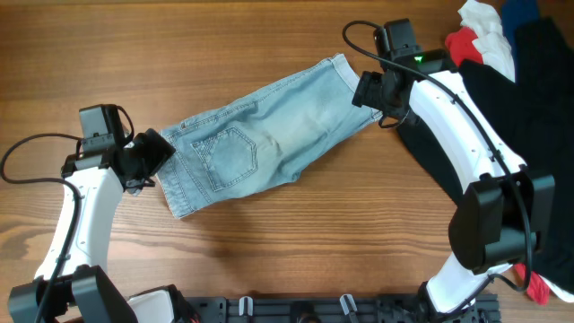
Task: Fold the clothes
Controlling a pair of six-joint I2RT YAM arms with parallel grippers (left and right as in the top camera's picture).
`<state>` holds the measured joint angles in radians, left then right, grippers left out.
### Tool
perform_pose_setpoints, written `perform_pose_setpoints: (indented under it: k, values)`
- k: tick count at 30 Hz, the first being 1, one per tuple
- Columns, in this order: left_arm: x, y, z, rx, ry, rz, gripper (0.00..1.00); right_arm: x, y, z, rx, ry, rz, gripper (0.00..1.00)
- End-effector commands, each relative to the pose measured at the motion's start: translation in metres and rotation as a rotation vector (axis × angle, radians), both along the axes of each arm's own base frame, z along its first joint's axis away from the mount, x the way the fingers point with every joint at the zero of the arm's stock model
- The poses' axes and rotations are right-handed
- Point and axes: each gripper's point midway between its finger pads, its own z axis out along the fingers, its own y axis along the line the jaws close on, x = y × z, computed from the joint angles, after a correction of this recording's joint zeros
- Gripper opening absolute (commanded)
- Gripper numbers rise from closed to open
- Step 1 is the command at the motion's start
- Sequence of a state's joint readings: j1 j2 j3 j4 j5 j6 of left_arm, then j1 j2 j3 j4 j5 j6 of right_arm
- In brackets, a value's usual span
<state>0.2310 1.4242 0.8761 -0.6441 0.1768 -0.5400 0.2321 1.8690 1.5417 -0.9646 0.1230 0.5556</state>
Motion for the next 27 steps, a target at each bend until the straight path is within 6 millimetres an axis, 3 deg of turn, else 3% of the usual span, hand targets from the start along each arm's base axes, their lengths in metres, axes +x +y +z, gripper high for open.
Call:
perform_pose_setpoints:
  k: [1, 3, 4, 8, 11, 14, 18, 20, 23, 27]
  values:
    - [0.003, -0.025, 0.001, -0.112, -0.012, -0.047, 0.36, -0.003, 0.003, -0.008, 0.002, 0.035, 0.013, 0.9]
    - [0.004, -0.031, 0.001, -0.118, -0.014, -0.061, 0.16, -0.004, 0.002, -0.008, 0.0, 0.042, 0.017, 0.9]
    - [0.004, -0.035, 0.001, -0.117, -0.014, -0.076, 0.12, -0.004, 0.002, -0.009, -0.002, 0.043, 0.024, 0.89]
    - [0.009, -0.05, -0.007, -0.115, -0.022, -0.126, 0.11, -0.006, 0.002, -0.009, -0.007, 0.052, 0.035, 0.9]
    - [0.006, -0.059, -0.027, -0.123, 0.02, -0.151, 0.14, -0.008, 0.001, -0.009, -0.008, 0.059, 0.035, 0.9]
    - [-0.008, -0.065, -0.057, -0.141, 0.133, -0.16, 0.16, -0.008, 0.001, -0.009, -0.009, 0.057, 0.036, 0.89]
    - [-0.032, -0.066, -0.089, -0.165, 0.292, -0.145, 0.06, -0.007, 0.003, -0.009, -0.013, 0.055, 0.074, 0.9]
    - [-0.046, -0.058, -0.099, -0.134, 0.367, -0.126, 0.04, -0.005, 0.004, -0.009, -0.016, 0.049, 0.102, 0.89]
    - [-0.057, -0.027, -0.103, 0.01, 0.421, -0.085, 0.04, -0.002, 0.01, -0.008, 0.002, 0.038, 0.163, 0.9]
    - [-0.056, 0.016, -0.101, 0.141, 0.416, -0.015, 0.08, 0.004, 0.024, -0.009, 0.044, 0.019, 0.279, 0.89]
